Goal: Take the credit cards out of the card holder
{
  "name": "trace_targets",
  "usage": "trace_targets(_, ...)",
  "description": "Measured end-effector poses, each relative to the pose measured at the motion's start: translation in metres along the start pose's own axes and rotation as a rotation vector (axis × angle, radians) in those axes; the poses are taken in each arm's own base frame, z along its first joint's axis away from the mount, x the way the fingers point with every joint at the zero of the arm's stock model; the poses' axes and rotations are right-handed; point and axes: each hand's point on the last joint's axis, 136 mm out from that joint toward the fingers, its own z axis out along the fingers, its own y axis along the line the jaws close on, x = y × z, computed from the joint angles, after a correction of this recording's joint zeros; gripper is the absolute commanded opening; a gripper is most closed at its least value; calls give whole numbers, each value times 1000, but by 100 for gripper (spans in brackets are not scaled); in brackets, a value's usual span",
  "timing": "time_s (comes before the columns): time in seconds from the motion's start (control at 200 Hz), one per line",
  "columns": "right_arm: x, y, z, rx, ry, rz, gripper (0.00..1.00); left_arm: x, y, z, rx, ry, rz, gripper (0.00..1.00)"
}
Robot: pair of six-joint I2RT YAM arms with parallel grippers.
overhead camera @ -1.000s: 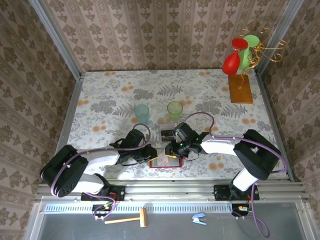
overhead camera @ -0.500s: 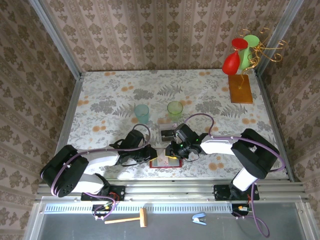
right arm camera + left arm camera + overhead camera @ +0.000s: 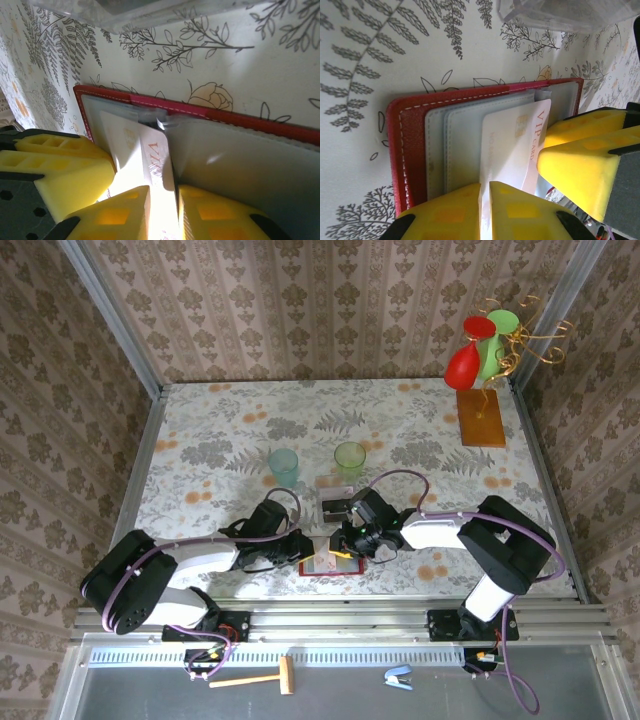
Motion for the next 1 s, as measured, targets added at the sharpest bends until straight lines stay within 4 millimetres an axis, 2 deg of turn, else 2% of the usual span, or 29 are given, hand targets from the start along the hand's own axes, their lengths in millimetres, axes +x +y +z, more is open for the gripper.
trace_targets(0.575,1,-1,-1,-5,0,8,9,0,0,0,0,-1,0,14)
trace_targets(0.855,2,5,-8,-23,-11,-8,8,0,0,0,2,0,1,14)
trace_targets(0.995,2,2,-12,-21,-17,-7,7,0,0,-1,1,0,0,15)
